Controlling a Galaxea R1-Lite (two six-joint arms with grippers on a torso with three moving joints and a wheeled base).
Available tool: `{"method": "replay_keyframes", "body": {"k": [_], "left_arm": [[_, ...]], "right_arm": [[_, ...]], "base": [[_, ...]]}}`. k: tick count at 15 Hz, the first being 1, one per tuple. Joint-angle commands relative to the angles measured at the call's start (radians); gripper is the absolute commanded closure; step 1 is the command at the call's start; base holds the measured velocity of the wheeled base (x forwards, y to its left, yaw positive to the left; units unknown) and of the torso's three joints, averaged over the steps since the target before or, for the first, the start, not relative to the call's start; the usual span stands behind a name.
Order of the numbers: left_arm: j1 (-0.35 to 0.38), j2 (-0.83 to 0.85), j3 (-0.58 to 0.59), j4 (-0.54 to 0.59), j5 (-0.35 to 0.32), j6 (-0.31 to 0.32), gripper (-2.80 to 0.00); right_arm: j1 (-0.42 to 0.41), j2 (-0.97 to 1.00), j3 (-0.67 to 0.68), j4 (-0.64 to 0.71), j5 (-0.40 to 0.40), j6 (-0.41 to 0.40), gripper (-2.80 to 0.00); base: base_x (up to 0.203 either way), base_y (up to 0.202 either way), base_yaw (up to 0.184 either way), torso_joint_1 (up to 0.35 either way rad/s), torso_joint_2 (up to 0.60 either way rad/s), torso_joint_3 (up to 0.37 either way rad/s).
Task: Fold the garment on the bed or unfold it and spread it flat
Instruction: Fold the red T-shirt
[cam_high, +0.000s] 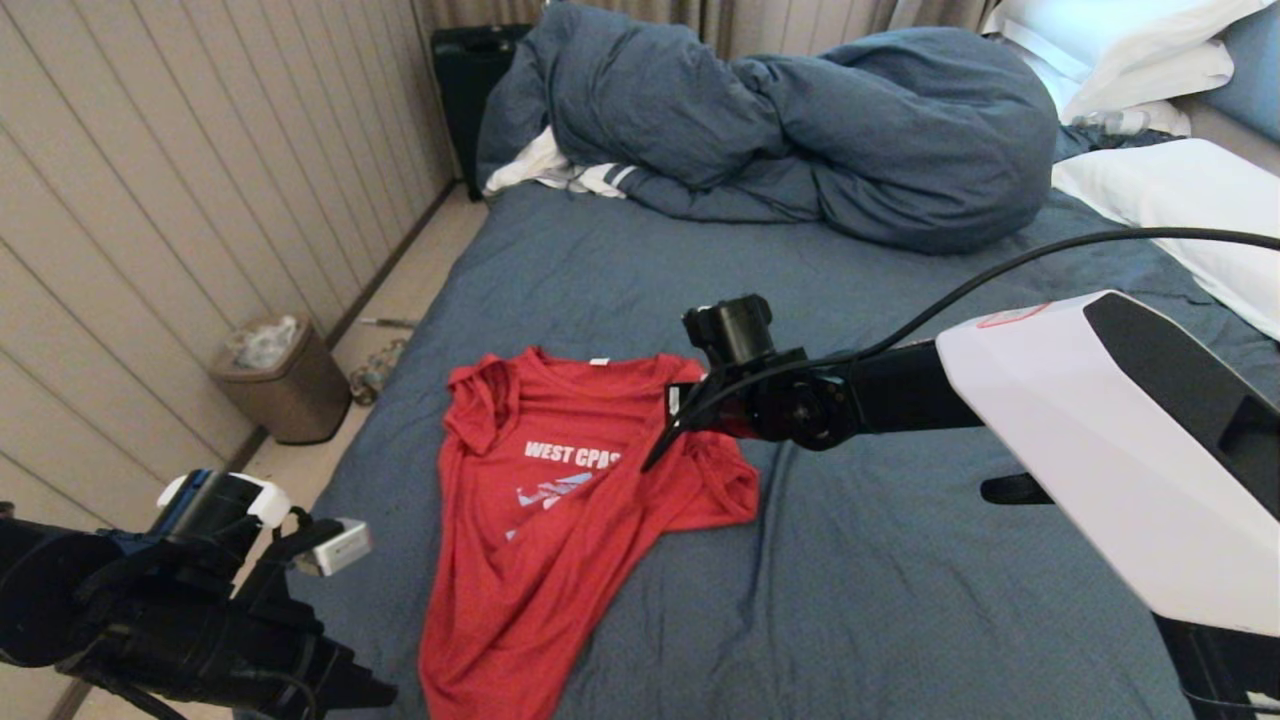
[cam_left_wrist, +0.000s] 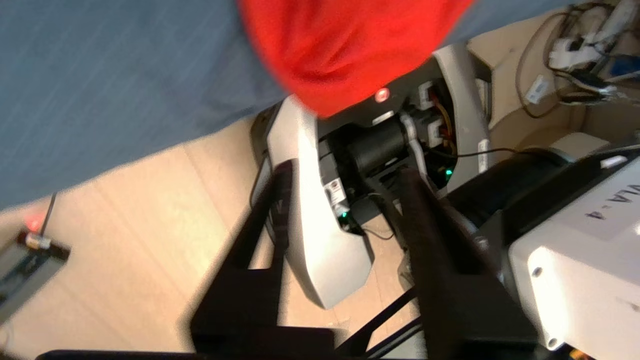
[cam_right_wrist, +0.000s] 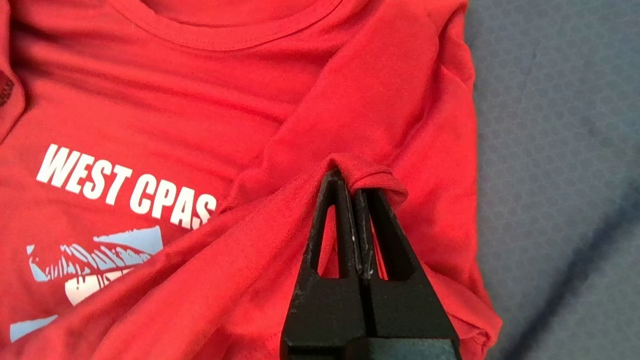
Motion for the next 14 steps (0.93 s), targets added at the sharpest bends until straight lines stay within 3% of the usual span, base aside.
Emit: {"method": "replay_keyframes", "body": {"k": [1, 9, 12, 14], "left_arm": [[0.009, 0.011, 0.012, 0.001, 0.006, 0.002, -2.80], [-0.002, 0.185, -0.019, -0.018, 0.033, 0.000, -2.80], [-0.053, 0.219, -0.111, -0.009, 0.038, -0.114, -2.80], [-0.055, 0.216, -0.146, -0.004, 0.041, -0.128, -2.80]], "right_arm": [[-0.001, 0.003, -0.024, 0.021, -0.002, -0.001, 0.00], [0.000, 0.052, -0.237, 0.240, -0.042, 0.003, 0.00], [0.002, 0.063, -0.240, 0.235, -0.043, -0.002, 0.00], [0.008, 0.058, -0.240, 0.235, -0.043, -0.003, 0.00]], "base": [[0.000, 0.000, 0.000, 0.000, 0.00, 0.000], [0.000, 0.000, 0.000, 0.000, 0.00, 0.000], [0.000, 0.000, 0.000, 0.000, 0.00, 0.000], [0.000, 0.000, 0.000, 0.000, 0.00, 0.000]]}}
